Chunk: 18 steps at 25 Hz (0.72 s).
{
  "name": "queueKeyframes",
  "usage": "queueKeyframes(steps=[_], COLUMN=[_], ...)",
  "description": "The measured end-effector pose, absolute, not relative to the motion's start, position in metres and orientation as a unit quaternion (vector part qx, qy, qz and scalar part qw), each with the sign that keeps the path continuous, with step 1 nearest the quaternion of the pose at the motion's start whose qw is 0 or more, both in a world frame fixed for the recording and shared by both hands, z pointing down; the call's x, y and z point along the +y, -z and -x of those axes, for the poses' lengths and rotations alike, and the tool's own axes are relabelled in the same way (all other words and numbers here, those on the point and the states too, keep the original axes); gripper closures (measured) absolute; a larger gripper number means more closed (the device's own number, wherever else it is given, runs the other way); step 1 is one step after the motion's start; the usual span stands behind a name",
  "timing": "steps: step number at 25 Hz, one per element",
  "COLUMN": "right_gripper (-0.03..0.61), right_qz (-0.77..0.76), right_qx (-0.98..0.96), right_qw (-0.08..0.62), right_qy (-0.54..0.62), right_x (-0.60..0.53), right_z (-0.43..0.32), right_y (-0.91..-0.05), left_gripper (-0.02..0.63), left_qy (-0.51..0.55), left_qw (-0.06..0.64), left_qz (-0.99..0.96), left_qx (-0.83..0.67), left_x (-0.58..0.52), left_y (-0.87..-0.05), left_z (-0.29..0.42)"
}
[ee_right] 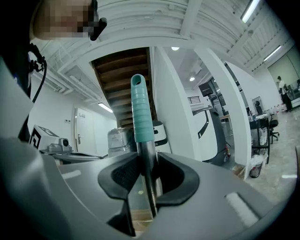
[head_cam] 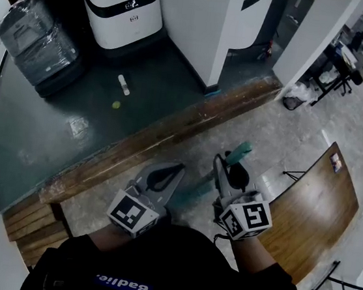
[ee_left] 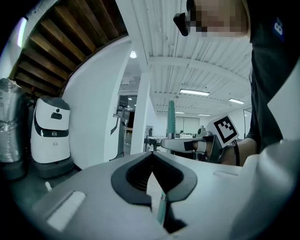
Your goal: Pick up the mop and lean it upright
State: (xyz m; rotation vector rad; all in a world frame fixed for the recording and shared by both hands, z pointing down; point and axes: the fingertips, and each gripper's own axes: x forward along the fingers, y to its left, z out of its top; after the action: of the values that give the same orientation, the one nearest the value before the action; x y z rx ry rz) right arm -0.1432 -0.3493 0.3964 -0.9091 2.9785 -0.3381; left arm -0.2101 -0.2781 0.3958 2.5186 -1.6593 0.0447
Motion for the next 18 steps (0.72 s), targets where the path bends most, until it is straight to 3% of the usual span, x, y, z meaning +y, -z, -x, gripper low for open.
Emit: queueKeyframes(steps=[18], right_gripper=[0.477], right_qz=[0.394], right_qx=[0.916], right_qw=[0.007], right_qy=[0.069], right_x=[-0.447], right_z=[0.186], right_y=[-0.381], left_gripper=[0.594], left_qy=[-0.016], left_qw=[0.072], left_qz=[-0.878], left_qx=[-0.472], left_x=[-0.386], left_y=[-0.398], left_z=[0.296])
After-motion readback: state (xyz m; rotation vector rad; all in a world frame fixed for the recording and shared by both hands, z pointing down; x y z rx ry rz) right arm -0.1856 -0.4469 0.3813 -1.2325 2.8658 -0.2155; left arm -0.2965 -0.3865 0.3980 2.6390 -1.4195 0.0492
